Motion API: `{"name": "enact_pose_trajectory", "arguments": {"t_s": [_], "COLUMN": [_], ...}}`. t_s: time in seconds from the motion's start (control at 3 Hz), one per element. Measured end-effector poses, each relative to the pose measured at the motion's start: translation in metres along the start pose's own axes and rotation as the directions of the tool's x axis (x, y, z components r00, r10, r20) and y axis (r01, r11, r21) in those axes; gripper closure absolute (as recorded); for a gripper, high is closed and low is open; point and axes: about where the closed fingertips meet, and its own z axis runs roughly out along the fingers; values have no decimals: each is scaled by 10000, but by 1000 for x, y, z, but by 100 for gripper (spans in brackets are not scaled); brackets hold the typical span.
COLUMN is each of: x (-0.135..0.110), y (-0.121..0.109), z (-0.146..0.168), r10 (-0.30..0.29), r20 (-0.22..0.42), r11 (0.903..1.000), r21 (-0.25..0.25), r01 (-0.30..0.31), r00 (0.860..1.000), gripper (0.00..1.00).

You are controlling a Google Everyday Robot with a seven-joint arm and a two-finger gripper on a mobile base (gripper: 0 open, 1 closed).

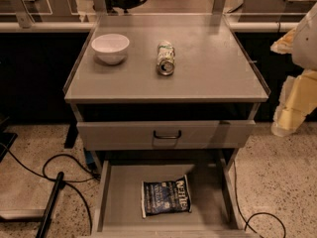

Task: Pick blue chip bag from middle drawer and place on counter

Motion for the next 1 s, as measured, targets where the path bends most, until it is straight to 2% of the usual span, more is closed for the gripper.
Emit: {"name": "enact_pose_trajectory", "arguments": {"t_s": [0.33, 0.67, 1.0], "x": [0, -7, -24], "y": [0, 11, 35], "z": [0, 14, 42], "r10": [-1, -72, -359], "r20": [0, -1, 143], "r11": [10000, 9998, 9980], "r21": [-2, -189, -523], "r01": [1, 72, 366], "r00": [10000, 10000, 9993], "gripper": [0, 0, 0]}}
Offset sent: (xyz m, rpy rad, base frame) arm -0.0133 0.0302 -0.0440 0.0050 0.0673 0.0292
